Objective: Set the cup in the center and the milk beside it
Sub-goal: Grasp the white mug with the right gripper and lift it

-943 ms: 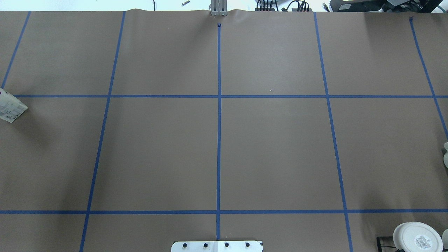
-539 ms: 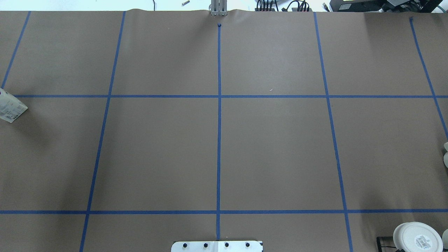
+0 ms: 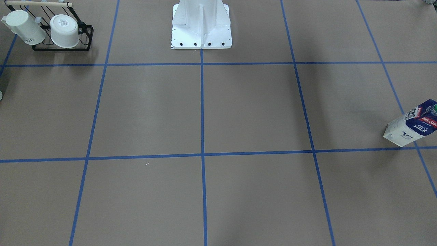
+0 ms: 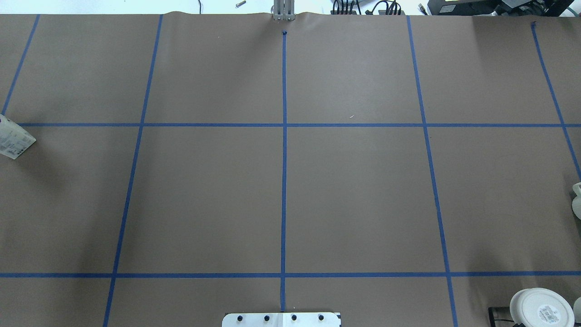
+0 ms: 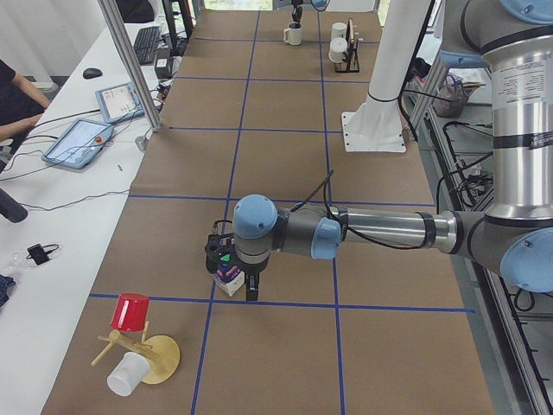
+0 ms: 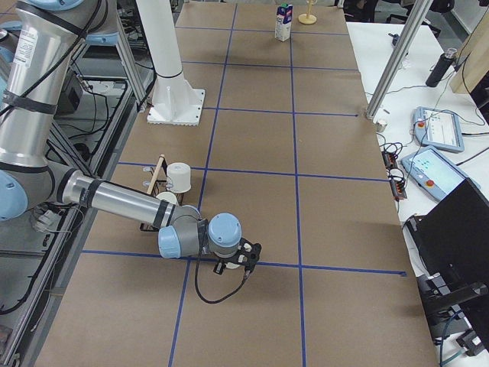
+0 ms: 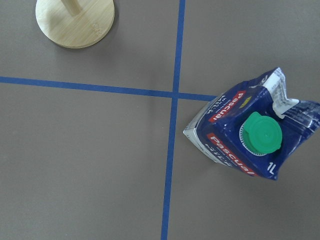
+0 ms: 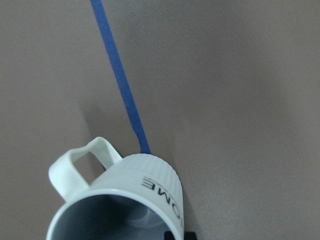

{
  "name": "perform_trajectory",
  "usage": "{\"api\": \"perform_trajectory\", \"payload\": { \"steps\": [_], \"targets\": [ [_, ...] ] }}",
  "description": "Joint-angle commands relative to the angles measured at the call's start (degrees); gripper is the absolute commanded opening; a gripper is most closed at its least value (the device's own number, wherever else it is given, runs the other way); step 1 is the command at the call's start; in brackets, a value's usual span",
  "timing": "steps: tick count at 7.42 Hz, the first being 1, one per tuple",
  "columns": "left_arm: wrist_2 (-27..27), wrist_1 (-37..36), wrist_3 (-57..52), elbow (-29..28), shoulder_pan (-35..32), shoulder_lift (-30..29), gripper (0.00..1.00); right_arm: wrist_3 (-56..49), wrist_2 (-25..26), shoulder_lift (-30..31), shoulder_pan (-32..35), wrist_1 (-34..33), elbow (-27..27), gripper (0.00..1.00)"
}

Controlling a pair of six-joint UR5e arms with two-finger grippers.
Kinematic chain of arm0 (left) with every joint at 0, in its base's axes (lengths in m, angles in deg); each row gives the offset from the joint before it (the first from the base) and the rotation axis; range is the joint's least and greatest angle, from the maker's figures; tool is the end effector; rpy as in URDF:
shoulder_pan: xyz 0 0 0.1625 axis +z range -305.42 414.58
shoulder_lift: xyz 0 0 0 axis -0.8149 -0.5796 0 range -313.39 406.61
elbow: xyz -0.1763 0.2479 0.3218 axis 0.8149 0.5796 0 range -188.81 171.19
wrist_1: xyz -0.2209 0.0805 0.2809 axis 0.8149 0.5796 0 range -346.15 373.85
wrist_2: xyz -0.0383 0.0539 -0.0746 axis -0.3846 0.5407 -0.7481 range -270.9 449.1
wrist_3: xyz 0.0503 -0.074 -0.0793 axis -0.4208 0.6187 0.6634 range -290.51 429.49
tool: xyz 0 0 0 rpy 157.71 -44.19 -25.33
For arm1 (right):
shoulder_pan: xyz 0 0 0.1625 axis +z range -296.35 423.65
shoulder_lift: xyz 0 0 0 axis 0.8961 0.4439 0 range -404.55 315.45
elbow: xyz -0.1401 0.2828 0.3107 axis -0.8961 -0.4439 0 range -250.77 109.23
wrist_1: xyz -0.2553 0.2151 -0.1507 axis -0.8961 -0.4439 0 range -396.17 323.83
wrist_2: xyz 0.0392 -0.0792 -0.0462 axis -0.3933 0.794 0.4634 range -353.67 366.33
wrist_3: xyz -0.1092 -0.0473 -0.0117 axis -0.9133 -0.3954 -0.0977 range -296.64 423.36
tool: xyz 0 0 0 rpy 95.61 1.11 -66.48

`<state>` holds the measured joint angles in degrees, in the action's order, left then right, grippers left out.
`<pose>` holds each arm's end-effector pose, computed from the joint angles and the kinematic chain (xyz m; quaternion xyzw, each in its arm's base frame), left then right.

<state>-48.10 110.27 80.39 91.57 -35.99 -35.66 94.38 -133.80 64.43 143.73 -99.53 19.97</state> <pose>-0.0495 -0.3920 0.6501 0.0362 0.4040 -0.0597 0.9121 -0.0090 -0.2927 0.7493 -0.0856 -0.4190 0.1349 0.8938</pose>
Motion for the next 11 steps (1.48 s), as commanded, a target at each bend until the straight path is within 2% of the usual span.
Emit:
{"api": "perform_trajectory", "payload": {
  "steps": [1,3,4,5,6,7,9,11],
  "targets": [
    [0.0,0.0,-0.09,-0.01,-0.04,0.0,0.98,-0.08,-2.32,-0.44,0.42,0.95,1.8,0.0],
    [0.0,0.0,0.0,-0.01,0.04,-0.09,0.98,-0.08,-6.28,-4.03,5.59,-0.27,3.65,0.0],
    [0.0,0.0,0.0,0.08,0.04,-0.09,0.98,-0.08,-6.81,-7.96,5.61,-4.02,5.14,0.0],
    [-0.09,0.09,0.0,0.25,-0.04,-0.09,0.98,-0.51,-6.56,-14.79,5.61,-11.45,5.32,0.0],
    [-0.09,2.78,0.09,0.17,-0.04,0.44,0.98,-0.69,-6.38,-20.42,4.83,-15.18,5.33,0.0],
    [-0.09,4.9,0.44,-0.88,-0.04,0.53,0.98,-0.69,-5.6,-25.27,1.86,-15.31,5.5,0.0],
    [0.0,5.18,0.7,-2.46,-0.04,-0.17,0.98,-0.69,-0.09,-35.29,-7.53,-15.66,5.5,0.0],
    [0.09,5.18,0.53,-2.91,0.04,-1.14,0.98,-0.69,12.71,-43.73,-20.25,-15.66,4.63,0.0]
  ]
}}
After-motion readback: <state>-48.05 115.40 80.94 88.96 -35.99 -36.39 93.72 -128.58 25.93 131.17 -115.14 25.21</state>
